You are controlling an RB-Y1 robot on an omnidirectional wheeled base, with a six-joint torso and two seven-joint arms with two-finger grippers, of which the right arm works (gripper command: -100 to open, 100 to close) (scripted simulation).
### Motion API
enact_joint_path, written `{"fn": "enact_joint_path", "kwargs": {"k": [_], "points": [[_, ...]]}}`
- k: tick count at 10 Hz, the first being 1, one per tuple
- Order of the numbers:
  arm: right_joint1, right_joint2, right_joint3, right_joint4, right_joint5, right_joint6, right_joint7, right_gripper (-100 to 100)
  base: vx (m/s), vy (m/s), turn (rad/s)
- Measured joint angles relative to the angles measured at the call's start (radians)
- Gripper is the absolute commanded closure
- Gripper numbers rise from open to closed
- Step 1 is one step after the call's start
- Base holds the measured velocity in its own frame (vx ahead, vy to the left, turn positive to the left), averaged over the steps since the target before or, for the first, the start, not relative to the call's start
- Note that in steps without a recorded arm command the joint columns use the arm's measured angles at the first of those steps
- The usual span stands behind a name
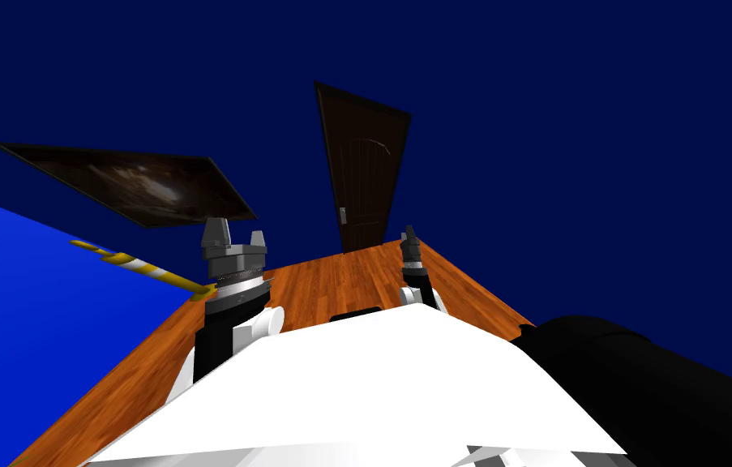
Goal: Pull the door open
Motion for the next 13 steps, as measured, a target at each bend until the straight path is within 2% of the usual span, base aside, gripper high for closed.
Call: {"fn": "enact_joint_path", "kwargs": {"k": [1,6,9,13], "points": [[-0.005,-0.008,0.003,0.008,-0.013,0.01,-0.02,-100,0.178,0.043,0.071],[-0.056,-0.049,0.014,0.099,-0.115,0.006,-0.117,-100,0.165,0.035,0.068],[-0.073,-0.07,0.022,0.149,-0.167,-0.003,-0.172,-100,0.099,0.027,0.046],[-0.11,-0.096,0.026,0.208,-0.239,0.005,-0.246,-100,0.094,0.037,0.055]]}}
